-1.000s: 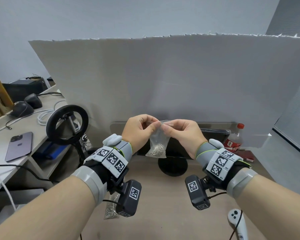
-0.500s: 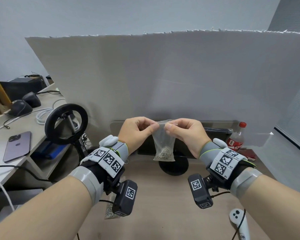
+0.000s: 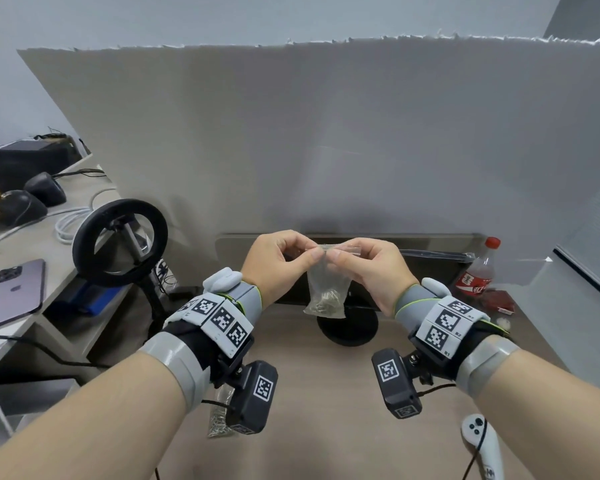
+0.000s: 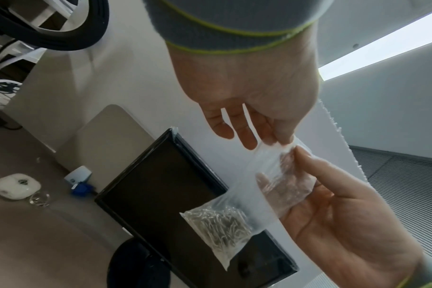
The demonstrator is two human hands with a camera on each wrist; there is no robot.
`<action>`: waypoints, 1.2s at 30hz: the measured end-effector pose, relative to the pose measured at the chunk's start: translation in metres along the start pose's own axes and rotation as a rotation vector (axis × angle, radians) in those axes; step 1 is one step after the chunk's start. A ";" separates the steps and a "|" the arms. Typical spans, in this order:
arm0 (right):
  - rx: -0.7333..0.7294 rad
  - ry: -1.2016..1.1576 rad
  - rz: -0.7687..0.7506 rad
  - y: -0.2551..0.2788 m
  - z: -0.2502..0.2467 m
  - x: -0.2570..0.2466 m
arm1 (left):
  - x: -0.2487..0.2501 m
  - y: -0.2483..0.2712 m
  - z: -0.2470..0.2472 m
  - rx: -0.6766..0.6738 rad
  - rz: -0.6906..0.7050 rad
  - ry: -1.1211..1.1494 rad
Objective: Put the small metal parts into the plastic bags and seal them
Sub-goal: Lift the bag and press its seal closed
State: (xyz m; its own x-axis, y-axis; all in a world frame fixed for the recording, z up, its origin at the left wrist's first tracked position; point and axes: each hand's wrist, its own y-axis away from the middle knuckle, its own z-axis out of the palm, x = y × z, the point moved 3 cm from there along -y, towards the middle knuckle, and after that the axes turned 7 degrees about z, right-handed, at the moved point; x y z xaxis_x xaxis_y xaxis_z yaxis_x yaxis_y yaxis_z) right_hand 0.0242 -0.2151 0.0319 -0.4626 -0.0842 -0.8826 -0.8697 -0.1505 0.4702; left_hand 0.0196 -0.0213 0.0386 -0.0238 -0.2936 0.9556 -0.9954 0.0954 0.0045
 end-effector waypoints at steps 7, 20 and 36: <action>-0.090 0.149 -0.127 0.041 -0.016 -0.078 | 0.074 -0.001 -0.031 0.016 0.065 -0.021; 0.051 0.262 -0.386 0.122 -0.008 -0.252 | 0.256 -0.008 -0.091 -0.070 0.096 0.019; 0.177 0.430 -0.255 0.118 -0.009 -0.365 | 0.341 -0.044 -0.221 0.611 -0.098 -0.286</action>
State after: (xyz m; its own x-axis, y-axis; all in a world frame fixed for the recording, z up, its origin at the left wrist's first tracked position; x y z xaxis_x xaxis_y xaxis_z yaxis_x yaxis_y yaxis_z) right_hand 0.0920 -0.2110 0.4094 -0.1529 -0.4688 -0.8700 -0.9783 -0.0530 0.2005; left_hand 0.0759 0.0841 0.4295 0.1297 -0.5215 0.8433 -0.8657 -0.4742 -0.1601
